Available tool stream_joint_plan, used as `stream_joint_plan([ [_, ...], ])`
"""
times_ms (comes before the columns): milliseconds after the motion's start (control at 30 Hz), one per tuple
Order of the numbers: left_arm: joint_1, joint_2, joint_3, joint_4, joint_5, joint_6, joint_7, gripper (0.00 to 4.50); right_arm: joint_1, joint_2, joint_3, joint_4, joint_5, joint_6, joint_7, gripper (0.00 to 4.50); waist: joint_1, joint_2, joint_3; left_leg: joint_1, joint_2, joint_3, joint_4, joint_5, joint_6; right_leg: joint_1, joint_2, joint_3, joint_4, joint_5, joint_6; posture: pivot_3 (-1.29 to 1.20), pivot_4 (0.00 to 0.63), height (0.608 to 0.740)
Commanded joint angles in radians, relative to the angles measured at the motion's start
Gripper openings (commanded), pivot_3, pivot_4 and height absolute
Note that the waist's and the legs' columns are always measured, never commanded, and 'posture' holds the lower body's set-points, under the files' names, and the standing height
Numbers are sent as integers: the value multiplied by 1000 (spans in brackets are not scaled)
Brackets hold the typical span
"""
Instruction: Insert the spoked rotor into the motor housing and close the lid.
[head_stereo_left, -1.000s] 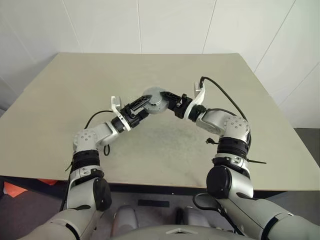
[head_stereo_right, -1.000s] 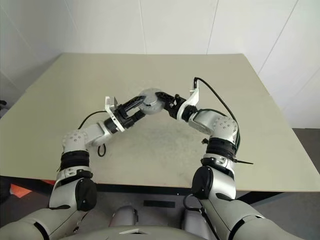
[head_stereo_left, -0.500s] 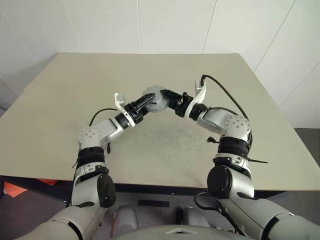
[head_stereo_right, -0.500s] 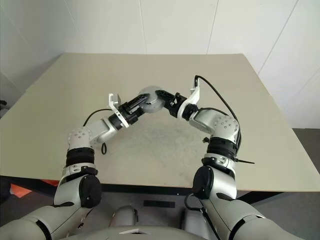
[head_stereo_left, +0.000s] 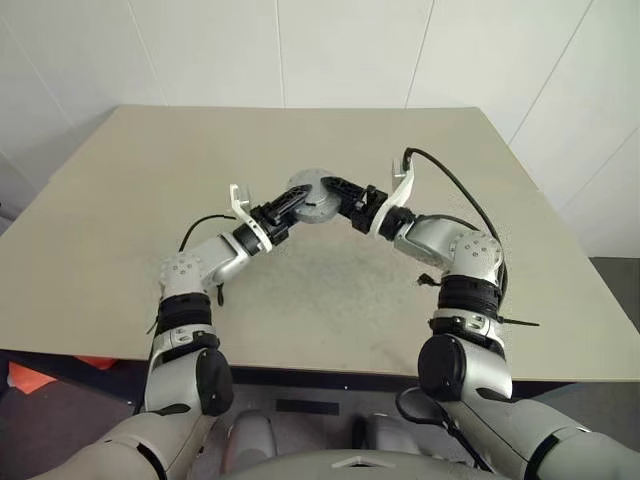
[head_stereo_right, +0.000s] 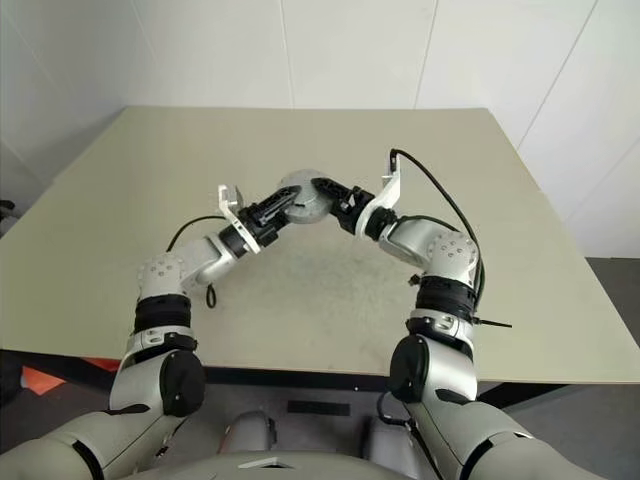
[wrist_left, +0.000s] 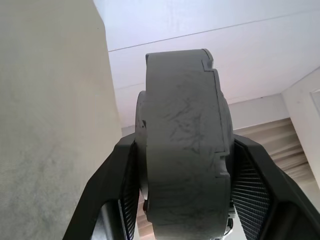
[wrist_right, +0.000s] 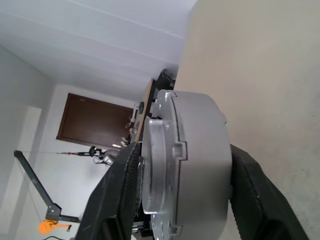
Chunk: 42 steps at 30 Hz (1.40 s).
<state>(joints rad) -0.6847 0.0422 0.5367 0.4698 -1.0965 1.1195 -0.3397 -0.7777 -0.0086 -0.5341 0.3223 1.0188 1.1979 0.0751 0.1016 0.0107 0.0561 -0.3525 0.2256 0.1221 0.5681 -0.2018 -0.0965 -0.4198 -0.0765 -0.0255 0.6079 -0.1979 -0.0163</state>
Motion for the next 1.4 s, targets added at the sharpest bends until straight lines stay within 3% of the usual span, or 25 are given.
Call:
stream_joint_plan([
  [33, -12, 22, 1, -36, -4, -36, -12, 2150, -12, -24, 61, -75, -56, -94, 27, 4092, 0, 0, 0, 0, 0, 0, 0, 0, 0, 0, 0, 0, 0, 0, 0, 0, 0, 740],
  [67, -12, 24, 1, -37, -1, -43, -12, 2150, -9, -29, 74, -76, -73, -113, 32, 4438, -1, 0, 0, 0, 0, 0, 0, 0, 0, 0, 0, 0, 0, 0, 0, 0, 0, 740],
  [100, -10, 30, 1, -39, 11, -61, -12, 2150, -7, -33, 85, -74, -90, -139, 36, 4477, -1, 0, 0, 0, 0, 0, 1, 0, 0, 0, 0, 0, 0, 0, 0, 0, 0, 740],
  [400, -25, 166, 66, 83, 199, -429, 63, 2150, 20, -60, 108, -37, -137, -190, 58, 4477, -4, 0, 0, 0, 0, 0, 2, 0, 0, 0, 0, 0, 1, 1, 1, 0, 0, 740],
  [633, -42, 266, 136, 201, 249, -579, 115, 2150, 24, -87, 111, -22, -140, -172, 82, 4477, 1, -2, 0, 1, 0, -1, 4, 0, 0, 0, 0, 0, 0, 1, 2, 0, 0, 740],
  [1200, -54, 328, 164, 368, 315, -661, 122, 2150, 8, -88, 131, 19, -154, -178, 95, 4477, 1, -5, 0, 2, 1, -1, 8, 0, 0, 1, 0, 0, 5, 1, 1, 0, 0, 740],
  [1333, -65, 379, 166, 407, 343, -720, 101, 2150, 5, -95, 132, 30, -161, -178, 102, 4477, -5, -5, 0, 2, 1, -1, 8, 0, -1, 1, 0, 0, 7, 0, -1, 0, 0, 740],
  [1400, -75, 407, 167, 429, 357, -744, 90, 2892, 2, -97, 132, 34, -163, -176, 104, 4500, -9, -6, 0, 3, 2, -1, 8, 1, -1, 1, 1, 0, 7, 1, -2, 0, 0, 740],
])
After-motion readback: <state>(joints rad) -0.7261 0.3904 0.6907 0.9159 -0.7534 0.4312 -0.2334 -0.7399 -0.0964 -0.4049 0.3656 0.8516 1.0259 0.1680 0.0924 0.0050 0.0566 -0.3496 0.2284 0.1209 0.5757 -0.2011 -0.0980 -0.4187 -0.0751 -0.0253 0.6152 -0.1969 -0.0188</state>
